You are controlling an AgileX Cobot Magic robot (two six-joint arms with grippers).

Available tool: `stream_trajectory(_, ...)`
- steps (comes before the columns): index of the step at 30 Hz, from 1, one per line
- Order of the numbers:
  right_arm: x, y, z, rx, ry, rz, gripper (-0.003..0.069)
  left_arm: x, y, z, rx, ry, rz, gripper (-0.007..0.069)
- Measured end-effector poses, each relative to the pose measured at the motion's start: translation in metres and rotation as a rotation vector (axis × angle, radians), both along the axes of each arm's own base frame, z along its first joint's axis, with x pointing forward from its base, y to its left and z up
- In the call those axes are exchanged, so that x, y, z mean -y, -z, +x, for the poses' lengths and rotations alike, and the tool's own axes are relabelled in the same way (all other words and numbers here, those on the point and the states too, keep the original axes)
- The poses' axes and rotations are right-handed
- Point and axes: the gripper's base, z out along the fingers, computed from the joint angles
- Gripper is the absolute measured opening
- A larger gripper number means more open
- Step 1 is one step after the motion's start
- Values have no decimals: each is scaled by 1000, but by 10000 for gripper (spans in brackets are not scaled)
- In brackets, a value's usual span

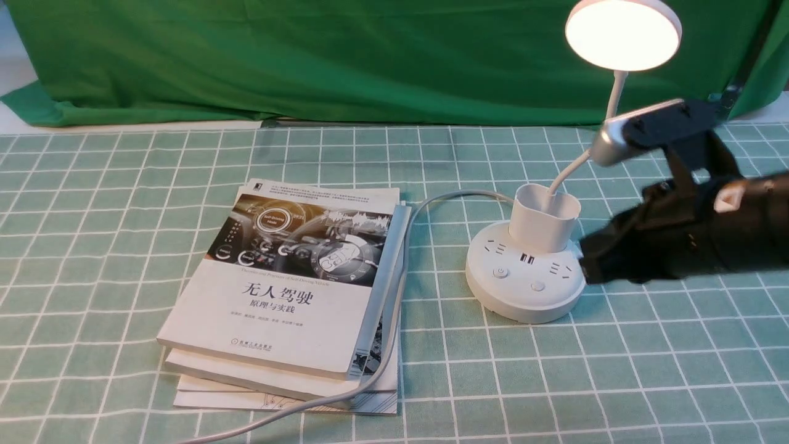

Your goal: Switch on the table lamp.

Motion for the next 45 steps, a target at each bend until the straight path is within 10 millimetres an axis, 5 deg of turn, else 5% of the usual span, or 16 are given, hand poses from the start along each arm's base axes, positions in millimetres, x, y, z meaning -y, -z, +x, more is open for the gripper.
stream_trajectory(12, 54, -55, -122, 380, 40, 169, 74, 0, 0, 0, 0, 0, 0, 21)
stream_trajectory(17, 72, -51, -155, 587, 63, 205, 84, 0, 0, 0, 0, 0, 0, 21)
stream_trajectory(20, 81, -29, -173, 655, 81, 231, 99, 0, 0, 0, 0, 0, 0, 21)
stream_trajectory(28, 92, 22, -186, 757, 145, 254, 127, 0, 0, 0, 0, 0, 0, 21)
stream_trajectory(34, 109, 67, -183, 741, 406, 172, 148, 0, 0, 0, 0, 0, 0, 21)
stream_trajectory(45, 121, 80, -189, 692, 590, 127, 167, 0, 0, 0, 0, 0, 0, 21)
